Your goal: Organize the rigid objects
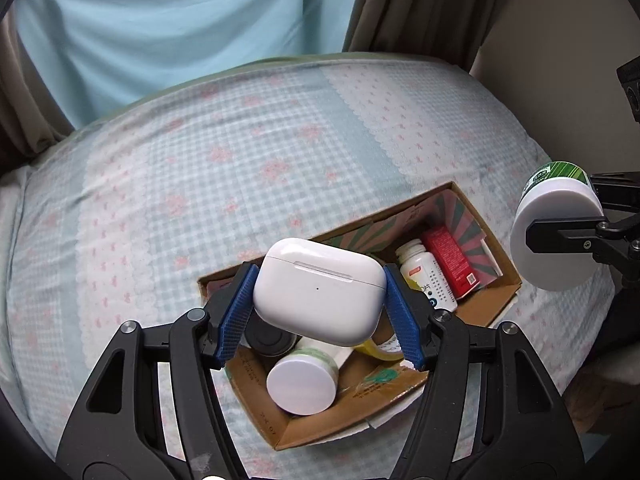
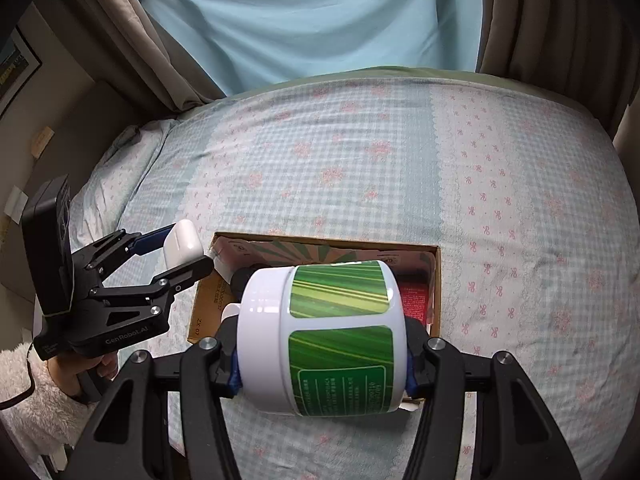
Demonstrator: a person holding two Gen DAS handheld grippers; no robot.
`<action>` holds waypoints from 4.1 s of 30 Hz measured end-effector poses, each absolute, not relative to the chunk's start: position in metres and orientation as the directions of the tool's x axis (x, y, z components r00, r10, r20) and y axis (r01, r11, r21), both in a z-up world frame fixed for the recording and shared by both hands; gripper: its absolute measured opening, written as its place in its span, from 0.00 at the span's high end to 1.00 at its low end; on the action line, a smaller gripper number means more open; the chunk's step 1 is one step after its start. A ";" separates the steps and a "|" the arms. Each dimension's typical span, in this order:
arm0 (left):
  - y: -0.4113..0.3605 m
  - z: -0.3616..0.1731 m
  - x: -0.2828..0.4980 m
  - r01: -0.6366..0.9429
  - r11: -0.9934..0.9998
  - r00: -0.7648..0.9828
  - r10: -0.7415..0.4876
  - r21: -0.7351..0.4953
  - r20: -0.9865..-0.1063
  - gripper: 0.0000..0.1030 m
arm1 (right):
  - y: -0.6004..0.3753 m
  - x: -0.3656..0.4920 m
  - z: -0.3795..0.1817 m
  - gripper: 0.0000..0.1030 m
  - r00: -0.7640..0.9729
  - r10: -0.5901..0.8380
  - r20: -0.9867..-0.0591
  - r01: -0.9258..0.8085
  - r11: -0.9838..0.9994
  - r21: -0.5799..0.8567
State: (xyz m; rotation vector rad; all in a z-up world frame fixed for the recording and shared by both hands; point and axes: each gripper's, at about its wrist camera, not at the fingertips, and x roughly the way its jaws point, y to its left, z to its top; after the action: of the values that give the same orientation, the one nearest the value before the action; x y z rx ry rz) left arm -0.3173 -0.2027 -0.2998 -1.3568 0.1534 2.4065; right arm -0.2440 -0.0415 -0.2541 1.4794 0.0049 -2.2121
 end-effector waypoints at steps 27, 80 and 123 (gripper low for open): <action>-0.185 -0.398 -0.344 -0.594 -0.780 -0.257 0.415 -0.196 -0.873 0.00 | -0.131 -0.207 -0.382 0.00 -0.216 -0.177 -0.960 0.830 -0.552 -0.085; -0.124 -0.028 -0.128 -0.044 -0.986 -0.759 0.139 -0.163 -0.636 0.00 | 0.089 -0.097 -0.024 0.00 -0.731 -0.123 -0.672 0.217 -0.975 -0.057; -0.111 -0.027 -0.122 -0.054 -0.991 -0.780 0.119 -0.123 -0.614 0.00 | 0.108 -0.096 -0.016 0.00 -0.757 -0.098 -0.646 0.148 -0.989 -0.023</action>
State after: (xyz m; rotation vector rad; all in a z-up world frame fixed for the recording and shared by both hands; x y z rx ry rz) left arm -0.1221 -0.1109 -0.0273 -1.0017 -0.1497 2.8765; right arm -0.0956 0.1075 -0.0160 1.0331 0.1092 -2.8255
